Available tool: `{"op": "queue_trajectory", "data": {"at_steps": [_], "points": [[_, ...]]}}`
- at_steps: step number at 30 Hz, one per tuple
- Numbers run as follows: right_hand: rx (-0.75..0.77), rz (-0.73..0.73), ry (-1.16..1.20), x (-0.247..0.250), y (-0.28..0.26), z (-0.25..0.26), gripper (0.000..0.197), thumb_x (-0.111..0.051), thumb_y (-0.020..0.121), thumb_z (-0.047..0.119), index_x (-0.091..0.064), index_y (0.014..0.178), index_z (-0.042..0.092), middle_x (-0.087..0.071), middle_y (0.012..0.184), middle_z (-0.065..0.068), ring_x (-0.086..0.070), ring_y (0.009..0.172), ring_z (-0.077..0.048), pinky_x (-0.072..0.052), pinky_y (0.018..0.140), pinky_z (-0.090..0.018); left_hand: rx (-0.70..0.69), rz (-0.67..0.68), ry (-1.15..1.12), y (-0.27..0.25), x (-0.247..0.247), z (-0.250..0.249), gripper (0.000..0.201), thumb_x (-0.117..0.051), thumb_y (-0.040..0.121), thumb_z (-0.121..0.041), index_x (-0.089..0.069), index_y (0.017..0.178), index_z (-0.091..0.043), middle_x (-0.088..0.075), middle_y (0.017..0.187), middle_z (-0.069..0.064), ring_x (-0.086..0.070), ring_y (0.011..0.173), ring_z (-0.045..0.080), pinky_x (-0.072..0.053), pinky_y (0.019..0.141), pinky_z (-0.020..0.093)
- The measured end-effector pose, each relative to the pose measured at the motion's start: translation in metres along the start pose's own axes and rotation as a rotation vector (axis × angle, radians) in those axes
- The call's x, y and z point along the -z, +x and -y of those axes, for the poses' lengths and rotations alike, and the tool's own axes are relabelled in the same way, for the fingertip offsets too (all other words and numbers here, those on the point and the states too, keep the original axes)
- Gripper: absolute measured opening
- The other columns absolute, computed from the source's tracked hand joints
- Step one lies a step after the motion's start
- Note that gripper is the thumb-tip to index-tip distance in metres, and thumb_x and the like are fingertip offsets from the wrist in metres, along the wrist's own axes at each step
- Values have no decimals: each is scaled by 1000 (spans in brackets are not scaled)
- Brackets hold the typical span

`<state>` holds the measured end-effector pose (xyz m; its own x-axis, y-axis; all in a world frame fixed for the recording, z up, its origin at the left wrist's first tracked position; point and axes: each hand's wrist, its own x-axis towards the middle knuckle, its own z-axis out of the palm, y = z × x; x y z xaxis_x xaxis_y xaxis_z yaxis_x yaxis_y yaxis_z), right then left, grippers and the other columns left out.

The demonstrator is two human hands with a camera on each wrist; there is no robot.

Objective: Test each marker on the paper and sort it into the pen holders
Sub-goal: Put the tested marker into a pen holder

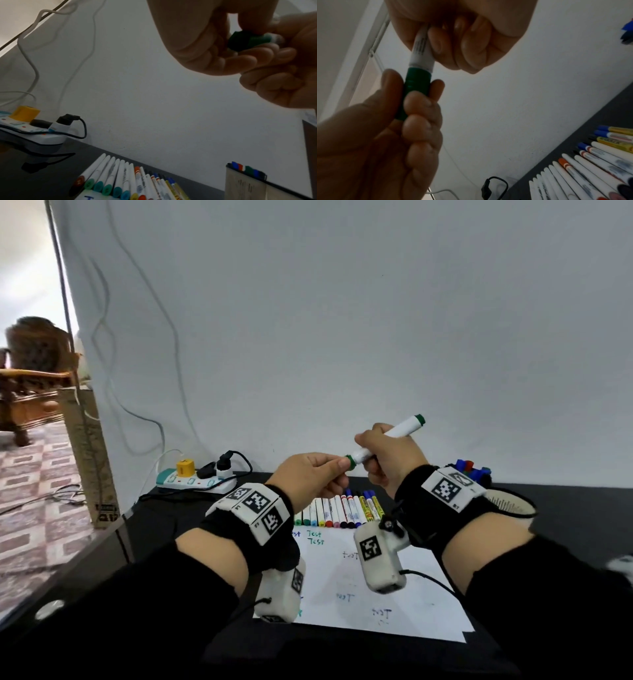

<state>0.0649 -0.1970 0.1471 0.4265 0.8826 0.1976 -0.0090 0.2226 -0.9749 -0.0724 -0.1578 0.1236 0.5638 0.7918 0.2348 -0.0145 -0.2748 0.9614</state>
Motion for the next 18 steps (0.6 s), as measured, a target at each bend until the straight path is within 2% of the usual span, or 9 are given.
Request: {"op": "queue_trajectory", "data": {"at_steps": [3, 7, 12, 15, 18], "points": [[-13, -25, 94, 1, -5, 2, 42, -51, 86, 2, -29, 55, 19, -31, 48, -2, -23, 35, -11, -13, 41, -16, -32, -47, 52, 1, -6, -9, 13, -59, 90, -20, -63, 78, -20, -62, 50, -11, -54, 48, -2, -45, 54, 11], [-35, -50, 134, 1, -6, 4, 41, -50, 86, 2, -28, 56, 19, -28, 47, -1, -22, 36, -11, -12, 42, -16, -67, -118, 89, 0, -13, -12, 12, -61, 89, -21, -63, 78, -23, -62, 59, -8, -54, 55, 4, -47, 63, 16], [-78, -46, 56, 3, -6, 9, 34, -50, 87, 5, -33, 59, 18, -30, 50, -2, -24, 35, -10, -16, 39, -14, -66, -139, 134, 0, -18, -13, 6, -60, 90, -23, -65, 87, -22, -62, 66, -6, -55, 58, 4, -48, 66, 17], [-101, -44, -11, 5, -7, 7, 32, -60, 89, 18, -44, 61, 15, -39, 48, -1, -30, 36, -8, -23, 36, -17, -42, -144, 152, 4, -16, -13, 9, -59, 91, -24, -64, 82, -24, -63, 67, -6, -55, 60, 6, -49, 71, 23], [-46, -88, 10, 9, -4, 4, 34, -66, 87, 34, -52, 68, 10, -52, 54, -4, -34, 37, -9, -26, 37, -19, -11, -167, 174, 11, -14, -14, 11, -58, 91, -26, -63, 83, -21, -63, 69, -5, -55, 59, 6, -47, 65, 21]]}}
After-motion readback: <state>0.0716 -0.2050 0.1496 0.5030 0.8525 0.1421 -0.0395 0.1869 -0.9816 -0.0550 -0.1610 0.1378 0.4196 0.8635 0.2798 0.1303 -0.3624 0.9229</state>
